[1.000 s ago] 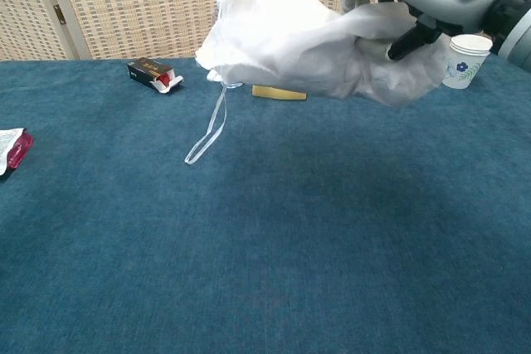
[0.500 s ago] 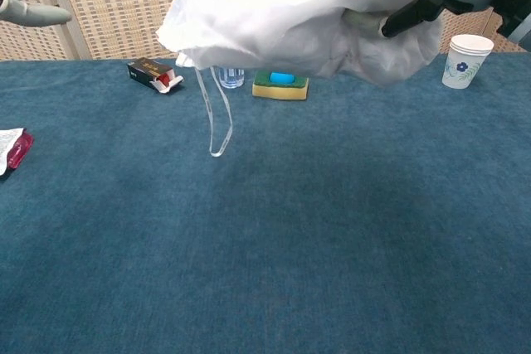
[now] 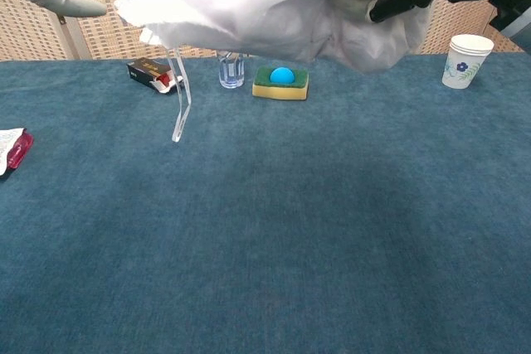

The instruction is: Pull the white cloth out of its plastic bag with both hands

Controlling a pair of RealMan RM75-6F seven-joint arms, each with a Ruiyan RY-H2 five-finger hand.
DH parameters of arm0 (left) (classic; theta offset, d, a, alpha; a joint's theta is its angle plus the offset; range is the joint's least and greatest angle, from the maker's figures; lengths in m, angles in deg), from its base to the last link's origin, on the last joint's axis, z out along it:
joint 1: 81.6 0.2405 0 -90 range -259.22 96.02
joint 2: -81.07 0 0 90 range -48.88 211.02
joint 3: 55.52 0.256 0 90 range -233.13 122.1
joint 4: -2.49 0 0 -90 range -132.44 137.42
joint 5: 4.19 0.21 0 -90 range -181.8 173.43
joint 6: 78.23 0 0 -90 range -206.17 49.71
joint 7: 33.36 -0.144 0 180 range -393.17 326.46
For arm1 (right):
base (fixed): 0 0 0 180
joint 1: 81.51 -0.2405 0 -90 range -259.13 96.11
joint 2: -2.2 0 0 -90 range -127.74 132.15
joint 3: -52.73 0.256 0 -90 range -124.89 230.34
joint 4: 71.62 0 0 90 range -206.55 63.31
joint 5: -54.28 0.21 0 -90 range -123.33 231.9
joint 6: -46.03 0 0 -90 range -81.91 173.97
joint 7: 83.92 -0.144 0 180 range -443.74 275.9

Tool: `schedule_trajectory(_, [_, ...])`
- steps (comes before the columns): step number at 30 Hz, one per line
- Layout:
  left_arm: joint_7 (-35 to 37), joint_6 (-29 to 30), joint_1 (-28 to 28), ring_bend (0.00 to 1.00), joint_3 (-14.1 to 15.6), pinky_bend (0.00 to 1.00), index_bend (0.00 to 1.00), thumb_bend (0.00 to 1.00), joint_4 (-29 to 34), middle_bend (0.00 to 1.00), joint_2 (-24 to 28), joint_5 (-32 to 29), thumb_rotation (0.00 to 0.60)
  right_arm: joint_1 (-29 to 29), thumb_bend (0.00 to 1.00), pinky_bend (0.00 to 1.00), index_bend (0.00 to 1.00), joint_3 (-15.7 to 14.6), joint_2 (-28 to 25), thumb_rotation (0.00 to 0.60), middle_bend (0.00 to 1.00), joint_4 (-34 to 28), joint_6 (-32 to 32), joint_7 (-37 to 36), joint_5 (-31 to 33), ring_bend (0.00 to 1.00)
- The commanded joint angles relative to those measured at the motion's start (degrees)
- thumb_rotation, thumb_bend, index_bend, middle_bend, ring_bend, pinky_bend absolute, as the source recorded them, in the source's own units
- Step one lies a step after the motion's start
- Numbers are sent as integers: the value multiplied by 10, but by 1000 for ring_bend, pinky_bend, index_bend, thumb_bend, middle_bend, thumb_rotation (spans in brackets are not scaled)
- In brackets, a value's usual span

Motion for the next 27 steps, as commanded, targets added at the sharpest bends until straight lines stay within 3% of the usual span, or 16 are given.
schedule_trajectory(1, [-1,3,-4,947,-1,1000,350,149,0,1000,-5,1,600,0,656,642,609,1,2,600,697,2,2,-3,-4,638])
schedule_trajectory(27, [-16,-25,-34,972,20,1000,348,129,43,1000,10,-8,600,-15,651,642,608,15,46,600,697,42,16,-24,-34,638])
